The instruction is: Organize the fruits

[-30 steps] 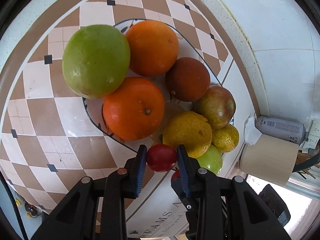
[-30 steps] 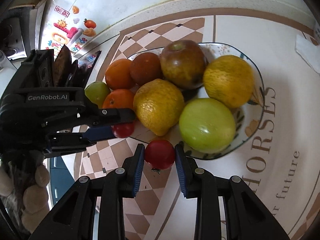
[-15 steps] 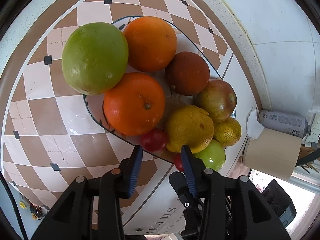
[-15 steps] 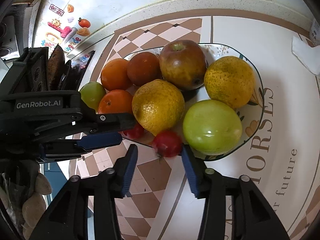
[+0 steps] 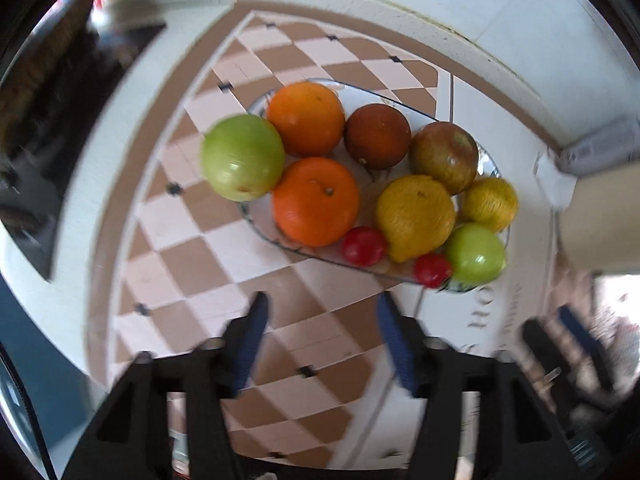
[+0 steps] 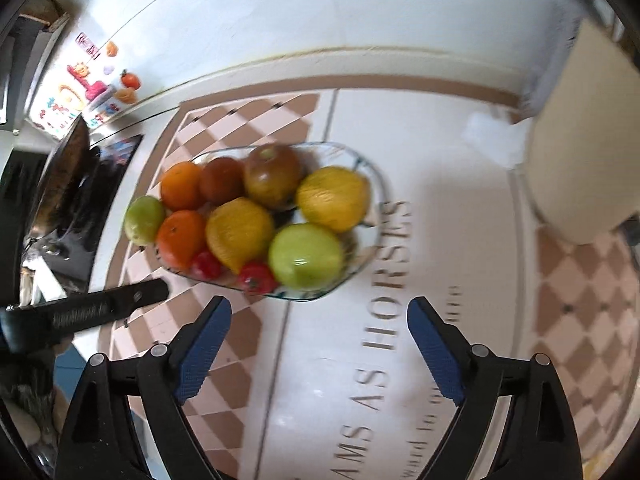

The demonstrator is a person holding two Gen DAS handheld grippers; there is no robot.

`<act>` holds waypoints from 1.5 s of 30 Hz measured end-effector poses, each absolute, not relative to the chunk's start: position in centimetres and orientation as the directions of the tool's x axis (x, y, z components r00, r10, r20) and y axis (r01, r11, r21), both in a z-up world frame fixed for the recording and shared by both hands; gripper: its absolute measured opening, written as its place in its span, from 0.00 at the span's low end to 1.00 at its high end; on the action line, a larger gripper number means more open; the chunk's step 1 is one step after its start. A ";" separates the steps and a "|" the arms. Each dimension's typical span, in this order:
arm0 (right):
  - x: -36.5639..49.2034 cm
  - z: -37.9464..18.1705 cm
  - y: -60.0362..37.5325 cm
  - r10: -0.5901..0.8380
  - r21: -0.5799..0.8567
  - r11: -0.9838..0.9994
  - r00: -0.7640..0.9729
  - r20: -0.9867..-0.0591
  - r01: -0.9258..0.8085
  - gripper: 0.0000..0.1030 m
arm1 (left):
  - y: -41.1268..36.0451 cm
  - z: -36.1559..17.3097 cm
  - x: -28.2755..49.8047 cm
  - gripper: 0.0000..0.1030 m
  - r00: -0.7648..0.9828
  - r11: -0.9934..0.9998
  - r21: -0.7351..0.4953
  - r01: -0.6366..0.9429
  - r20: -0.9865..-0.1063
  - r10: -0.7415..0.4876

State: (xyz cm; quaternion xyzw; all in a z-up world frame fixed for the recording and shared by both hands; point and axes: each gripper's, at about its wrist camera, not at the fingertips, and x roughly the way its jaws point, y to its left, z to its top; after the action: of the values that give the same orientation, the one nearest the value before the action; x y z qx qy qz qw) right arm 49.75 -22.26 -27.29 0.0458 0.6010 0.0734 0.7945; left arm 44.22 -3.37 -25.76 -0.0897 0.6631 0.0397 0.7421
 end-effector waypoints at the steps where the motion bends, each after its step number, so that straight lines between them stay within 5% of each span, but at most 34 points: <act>1: 49.5 -26.8 -22.4 0.164 0.153 0.986 0.275 -0.947 -0.061 0.92 | -3.4 -25.4 43.8 0.72 0.131 0.985 -0.049 -0.162 -0.991 -0.028; 3: 49.0 -26.1 -22.6 0.148 0.136 0.989 0.288 -0.946 -0.061 0.92 | -3.7 -24.6 43.1 0.88 0.159 0.991 -0.010 -0.134 -0.987 0.012; 7: 47.4 -24.5 -22.8 0.130 0.123 0.992 0.311 -0.941 -0.041 0.93 | -3.7 -22.6 41.3 0.95 0.215 0.995 0.024 -0.097 -0.976 0.045; 45: 16.1 -0.2 -15.9 0.021 0.062 0.997 0.676 -0.737 0.037 0.96 | 1.4 -2.0 15.2 0.95 0.645 0.998 -0.008 0.057 -0.763 -0.043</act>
State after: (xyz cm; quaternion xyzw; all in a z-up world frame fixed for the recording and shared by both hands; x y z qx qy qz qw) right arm 16.12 -15.88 -0.20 0.0359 0.4027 -0.0045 0.9146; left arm 15.23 1.37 -2.00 0.0082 0.4201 -0.0276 0.9070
